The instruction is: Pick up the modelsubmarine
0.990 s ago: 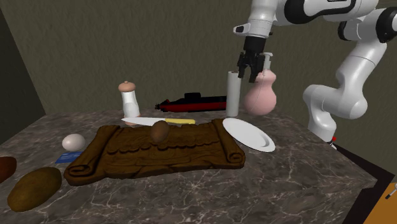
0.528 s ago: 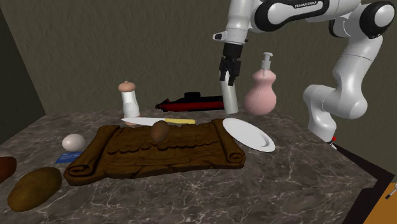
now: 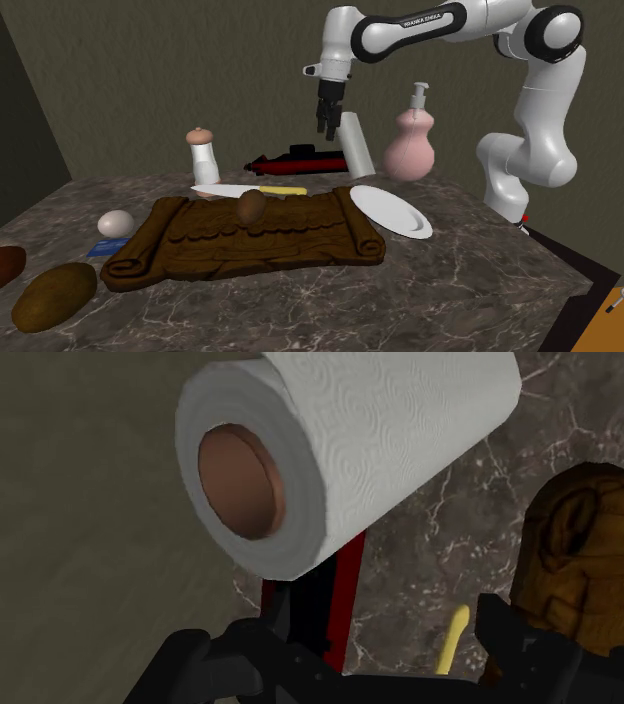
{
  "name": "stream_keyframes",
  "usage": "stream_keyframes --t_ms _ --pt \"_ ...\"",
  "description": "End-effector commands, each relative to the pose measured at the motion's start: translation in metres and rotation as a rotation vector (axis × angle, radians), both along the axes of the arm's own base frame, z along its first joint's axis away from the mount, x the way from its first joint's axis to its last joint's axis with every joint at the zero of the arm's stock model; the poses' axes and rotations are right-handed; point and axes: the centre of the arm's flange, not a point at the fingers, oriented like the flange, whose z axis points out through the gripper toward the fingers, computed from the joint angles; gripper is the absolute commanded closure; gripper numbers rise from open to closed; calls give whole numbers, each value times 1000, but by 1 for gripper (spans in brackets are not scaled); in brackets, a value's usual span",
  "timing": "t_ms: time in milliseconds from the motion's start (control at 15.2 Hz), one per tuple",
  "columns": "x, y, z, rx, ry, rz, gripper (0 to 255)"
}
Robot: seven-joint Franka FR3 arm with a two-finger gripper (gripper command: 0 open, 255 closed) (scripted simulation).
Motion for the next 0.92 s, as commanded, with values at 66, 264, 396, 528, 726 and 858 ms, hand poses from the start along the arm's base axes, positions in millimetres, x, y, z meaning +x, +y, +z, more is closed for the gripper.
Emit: stream_keyframes --t_ms 66,264,396,528,726,858 --pt "22 -30 -11 -2 6 5 0" --pt "27 -39 -24 -3 7 6 0" --pt "27 -39 -35 -3 7 6 0" --pt "27 -39 -45 -3 7 6 0" --pt "27 -39 -54 -3 7 6 0" --pt "26 -38 -54 -3 7 6 255"
